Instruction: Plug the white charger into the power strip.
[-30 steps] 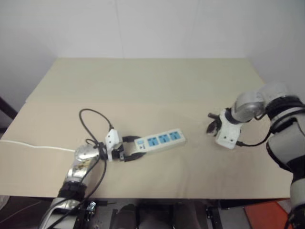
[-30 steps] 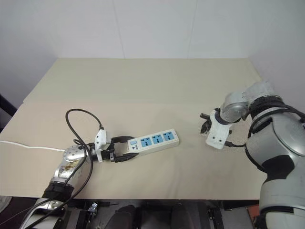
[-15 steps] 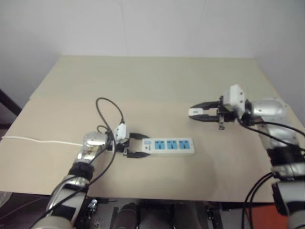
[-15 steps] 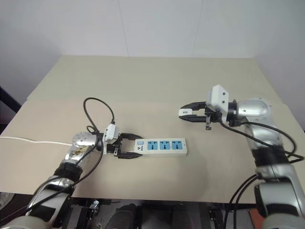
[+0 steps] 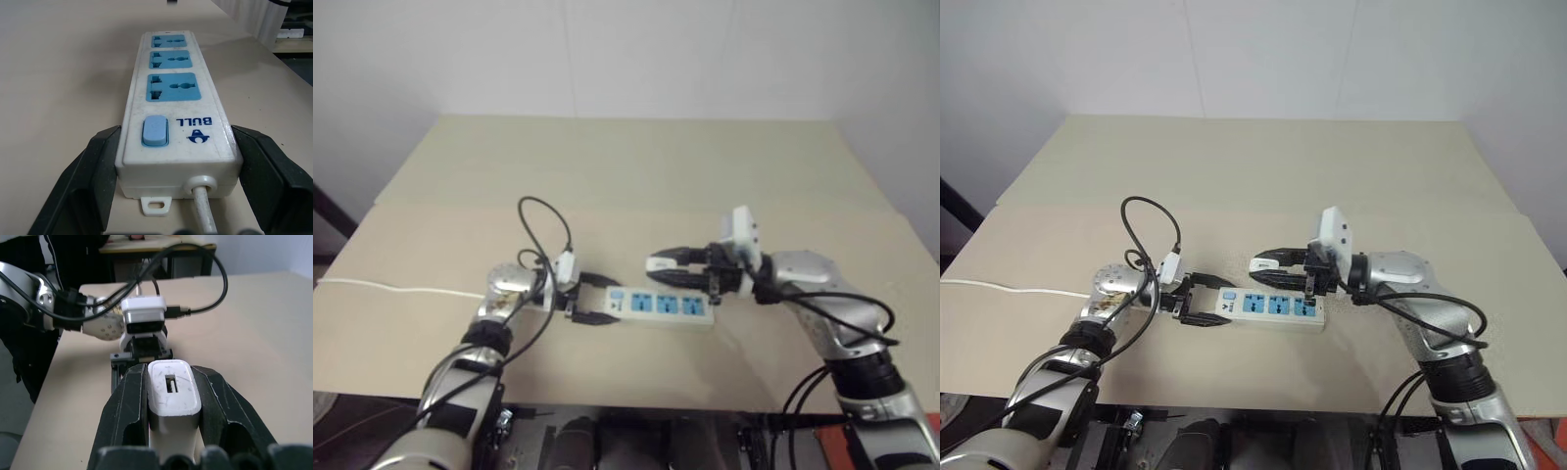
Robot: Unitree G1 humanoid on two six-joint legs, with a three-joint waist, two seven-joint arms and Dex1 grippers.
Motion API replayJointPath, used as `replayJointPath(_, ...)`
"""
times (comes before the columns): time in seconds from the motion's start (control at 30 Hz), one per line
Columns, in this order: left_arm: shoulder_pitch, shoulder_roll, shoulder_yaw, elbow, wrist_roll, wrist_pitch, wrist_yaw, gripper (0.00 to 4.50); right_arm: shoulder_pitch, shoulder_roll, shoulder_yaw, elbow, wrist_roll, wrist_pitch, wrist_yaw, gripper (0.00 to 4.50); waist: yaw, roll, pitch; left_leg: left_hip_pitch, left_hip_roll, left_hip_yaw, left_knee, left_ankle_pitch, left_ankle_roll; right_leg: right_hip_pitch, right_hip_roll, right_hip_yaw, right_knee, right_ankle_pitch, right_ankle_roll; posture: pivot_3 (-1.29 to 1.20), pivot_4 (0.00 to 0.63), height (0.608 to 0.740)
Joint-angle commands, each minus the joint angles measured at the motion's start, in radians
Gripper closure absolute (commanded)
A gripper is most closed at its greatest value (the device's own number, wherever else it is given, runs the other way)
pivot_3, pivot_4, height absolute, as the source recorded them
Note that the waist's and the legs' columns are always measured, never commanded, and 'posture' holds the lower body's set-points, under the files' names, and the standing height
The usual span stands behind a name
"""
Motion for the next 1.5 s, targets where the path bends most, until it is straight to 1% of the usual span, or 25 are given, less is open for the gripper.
replayJointPath(0.03, 0.004, 0.005, -0.009, 0.013, 0.029, -0.003, -0.014, 1.27, -0.024, 0.017, -0.015, 0.010, -0.020, -0.012, -0.007, 3.38, 0.000, 0.000, 0.000, 0.000, 0.000, 0.000, 0.000, 0.000, 0.000, 0.000, 0.000, 0.000, 0.000, 0.000, 0.000, 0.00, 0.150, 0.740)
replayJointPath(0.4, 0.011, -0.008, -0.006, 0.010, 0.033, -0.002, 0.006, 1.27, 0.003, 0.083, -0.002, 0.047, -0.079, -0.034, -0.001, 3.38, -0.001, 0.000, 0.000, 0.000, 0.001, 0.000, 0.000, 0.000, 0.000, 0.000, 0.001, 0.000, 0.001, 0.000, 0.000, 0.00, 0.150, 0.740)
replayJointPath(0.77, 0.008, -0.012, -0.004, 0.009, 0.035, 0.005, 0.011, 1.27, 0.002, 0.128, 0.021, 0.062, -0.108, -0.042, 0.023, 3.38, -0.001, 0.000, 0.000, 0.000, 0.000, 0.000, 0.000, 0.000, 0.000, 0.000, 0.001, 0.000, 0.001, 0.000, 0.000, 0.00, 0.150, 0.740)
replayJointPath(1.03, 0.004, -0.014, 0.001, 0.010, 0.037, 0.003, 0.017, 1.27, -0.010, 0.160, 0.040, 0.120, -0.142, -0.077, 0.034, 3.38, 0.001, 0.000, 0.000, 0.001, 0.000, 0.000, 0.000, 0.000, 0.000, 0.001, 0.001, -0.001, 0.000, 0.000, 0.000, 0.00, 0.150, 0.740)
replayJointPath(1.3, 0.004, -0.013, 0.004, 0.010, 0.037, 0.003, 0.021, 1.27, -0.023, 0.164, 0.040, 0.196, -0.173, -0.120, 0.052, 3.38, 0.001, 0.000, 0.000, 0.001, 0.000, 0.000, 0.000, 0.000, 0.000, 0.001, 0.001, -0.001, 0.001, 0.000, 0.000, 0.00, 0.150, 0.740)
replayJointPath(1.5, 0.004, -0.013, 0.005, 0.008, 0.037, 0.003, 0.020, 1.27, -0.012, 0.167, 0.042, 0.208, -0.173, -0.132, 0.061, 3.38, 0.002, 0.000, 0.000, 0.001, 0.000, 0.000, 0.000, 0.000, 0.000, 0.002, 0.001, -0.001, 0.000, 0.000, 0.000, 0.00, 0.150, 0.740)
